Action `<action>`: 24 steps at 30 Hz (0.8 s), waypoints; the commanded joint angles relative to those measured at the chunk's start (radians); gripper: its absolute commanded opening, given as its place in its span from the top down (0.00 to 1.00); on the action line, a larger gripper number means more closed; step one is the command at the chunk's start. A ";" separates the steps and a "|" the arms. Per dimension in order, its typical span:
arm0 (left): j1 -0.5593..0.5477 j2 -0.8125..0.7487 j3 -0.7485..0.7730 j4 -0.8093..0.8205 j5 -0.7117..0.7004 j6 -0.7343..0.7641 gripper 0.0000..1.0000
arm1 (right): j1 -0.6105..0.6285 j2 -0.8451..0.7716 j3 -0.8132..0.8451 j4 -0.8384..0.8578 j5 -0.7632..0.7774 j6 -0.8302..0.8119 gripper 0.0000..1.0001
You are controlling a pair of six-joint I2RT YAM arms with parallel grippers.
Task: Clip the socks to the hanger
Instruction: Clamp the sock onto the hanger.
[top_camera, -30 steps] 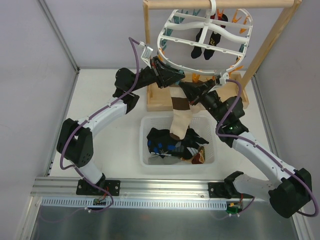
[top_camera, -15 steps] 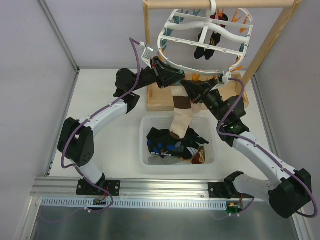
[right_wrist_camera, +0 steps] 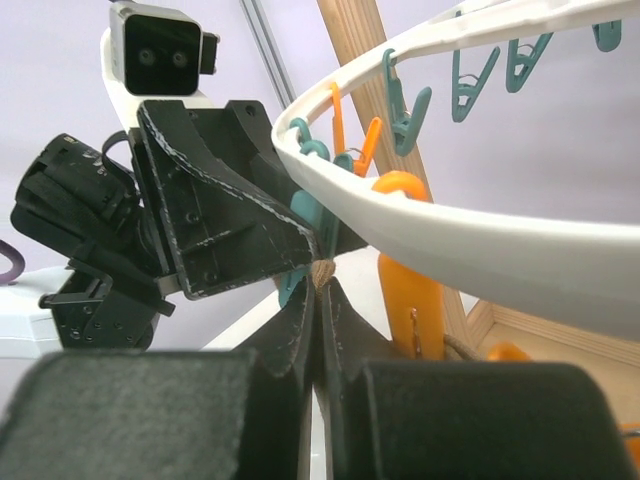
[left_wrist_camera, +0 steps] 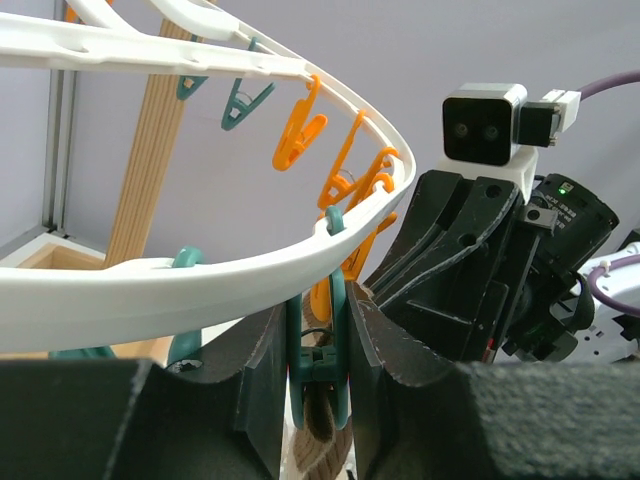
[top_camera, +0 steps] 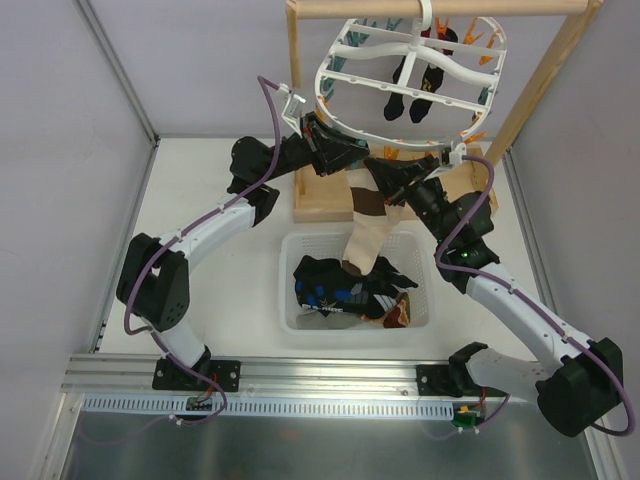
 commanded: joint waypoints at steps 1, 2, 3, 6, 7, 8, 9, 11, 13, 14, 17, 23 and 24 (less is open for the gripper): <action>-0.005 0.007 0.014 0.062 0.130 -0.011 1.00 | -0.009 -0.011 0.036 0.105 -0.002 0.026 0.99; -0.005 0.007 0.014 0.062 0.130 -0.010 1.00 | -0.009 -0.011 0.036 0.105 -0.005 0.026 0.99; -0.005 0.005 0.013 0.062 0.127 -0.008 0.99 | -0.007 -0.010 0.036 0.105 -0.005 0.028 0.99; -0.002 0.007 0.014 0.062 0.124 -0.008 0.94 | -0.007 -0.008 0.038 0.105 -0.010 0.034 0.99; -0.002 0.007 0.016 0.062 0.127 -0.008 0.93 | -0.007 -0.004 0.038 0.105 -0.010 0.034 0.99; -0.002 0.007 0.016 0.062 0.127 -0.008 0.92 | -0.009 -0.002 0.038 0.105 -0.013 0.039 0.99; -0.002 0.008 0.016 0.062 0.127 -0.007 0.90 | -0.009 -0.001 0.038 0.105 -0.012 0.040 0.99; -0.001 0.005 0.017 0.062 0.132 -0.008 0.84 | -0.007 0.004 0.036 0.110 -0.012 0.043 0.99; -0.001 0.001 0.019 0.062 0.133 -0.010 0.70 | -0.009 0.007 0.036 0.110 -0.013 0.043 0.99; 0.001 -0.001 0.019 0.062 0.135 -0.008 0.65 | -0.007 0.010 0.036 0.108 -0.015 0.042 0.99; 0.005 -0.012 0.016 0.062 0.135 -0.010 0.46 | -0.009 0.012 0.036 0.107 -0.015 0.040 0.99; 0.018 -0.024 0.008 0.062 0.124 -0.031 0.27 | -0.007 0.013 0.038 0.098 -0.016 0.028 0.99; 0.021 -0.025 0.005 0.061 0.121 -0.034 0.26 | -0.009 0.010 0.039 0.095 -0.016 0.026 0.99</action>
